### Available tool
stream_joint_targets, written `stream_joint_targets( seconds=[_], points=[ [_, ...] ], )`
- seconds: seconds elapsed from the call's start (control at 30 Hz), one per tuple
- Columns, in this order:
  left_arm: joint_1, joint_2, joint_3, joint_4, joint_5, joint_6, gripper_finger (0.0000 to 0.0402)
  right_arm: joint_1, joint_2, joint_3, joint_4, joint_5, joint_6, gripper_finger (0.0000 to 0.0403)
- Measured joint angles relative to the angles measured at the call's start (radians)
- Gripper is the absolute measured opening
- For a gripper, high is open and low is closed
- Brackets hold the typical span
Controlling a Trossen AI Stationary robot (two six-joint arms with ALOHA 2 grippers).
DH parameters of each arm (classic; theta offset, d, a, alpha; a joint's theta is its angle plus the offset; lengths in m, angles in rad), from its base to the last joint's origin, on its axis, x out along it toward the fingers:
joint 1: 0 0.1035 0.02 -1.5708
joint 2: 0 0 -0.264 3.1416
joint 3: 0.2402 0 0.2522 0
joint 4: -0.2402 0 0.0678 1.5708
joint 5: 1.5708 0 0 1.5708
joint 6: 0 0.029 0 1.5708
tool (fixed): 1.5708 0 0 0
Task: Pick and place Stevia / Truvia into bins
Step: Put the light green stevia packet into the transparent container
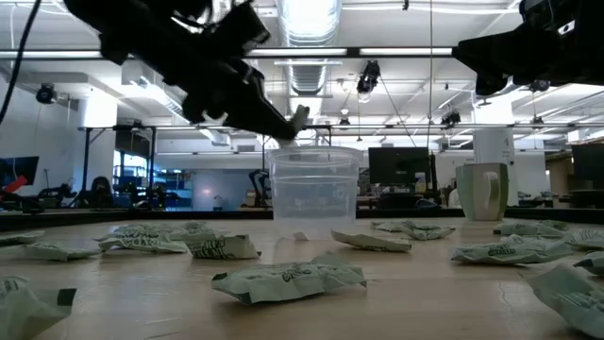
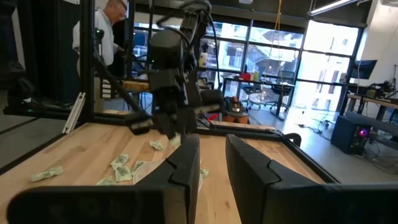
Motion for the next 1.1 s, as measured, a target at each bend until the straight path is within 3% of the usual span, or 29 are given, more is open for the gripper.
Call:
stream_joint_targets(
  seconds=[0.27,0.37,0.5,0.63,0.77,1.1],
  points=[
    [0.008,0.072,0.065,-0.036,0.006,0.052,0.0007,0.0,0.0,0.0,-0.006,0.0,0.005,0.0068],
    [0.008,0.065,0.068,-0.038,0.018,0.053,0.0036,0.0,0.0,0.001,-0.046,-0.001,0.065,0.0068],
    [0.008,0.053,0.066,-0.04,0.018,0.054,0.0091,0.002,0.031,0.055,-0.229,-0.018,0.125,0.0068],
    [0.008,0.038,0.066,-0.042,0.018,0.063,0.014,0.027,0.142,0.143,-0.347,-0.086,0.143,0.0068],
    [0.008,0.014,0.066,-0.055,0.018,0.079,0.0167,0.074,0.298,0.228,-0.393,-0.071,0.124,0.0068],
    [0.005,-0.107,0.064,-0.279,-0.005,0.012,0.0173,0.088,0.713,0.477,-0.749,0.082,0.13,0.0068]
  ],
)
